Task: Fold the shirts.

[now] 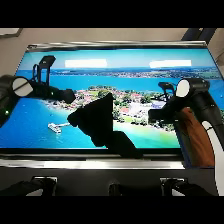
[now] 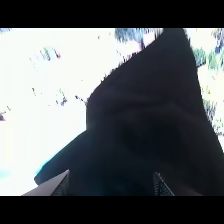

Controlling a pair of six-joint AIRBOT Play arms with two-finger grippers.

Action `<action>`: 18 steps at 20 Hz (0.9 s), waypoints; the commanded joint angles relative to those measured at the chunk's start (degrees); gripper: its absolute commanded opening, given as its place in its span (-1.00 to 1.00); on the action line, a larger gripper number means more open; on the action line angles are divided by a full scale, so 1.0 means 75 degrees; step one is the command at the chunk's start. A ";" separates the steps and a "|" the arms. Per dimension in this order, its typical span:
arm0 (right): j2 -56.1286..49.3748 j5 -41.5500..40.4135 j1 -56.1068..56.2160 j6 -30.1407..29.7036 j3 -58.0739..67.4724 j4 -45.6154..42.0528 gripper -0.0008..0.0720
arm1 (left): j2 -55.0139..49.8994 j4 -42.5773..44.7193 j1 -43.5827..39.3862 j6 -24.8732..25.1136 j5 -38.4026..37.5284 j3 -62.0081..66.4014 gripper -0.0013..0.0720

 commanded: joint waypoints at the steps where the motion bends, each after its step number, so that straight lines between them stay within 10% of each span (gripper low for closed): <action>1: -0.0050 -0.0201 -0.0003 -0.0105 -0.0787 0.0731 0.89 | -0.1154 -0.0361 0.0198 0.0449 -0.0248 0.1157 0.73; 18: -0.0050 -0.0705 -0.0003 -0.0475 -0.2294 0.1352 0.91 | -0.4887 -0.2544 0.0087 0.1084 -0.0697 0.1865 0.99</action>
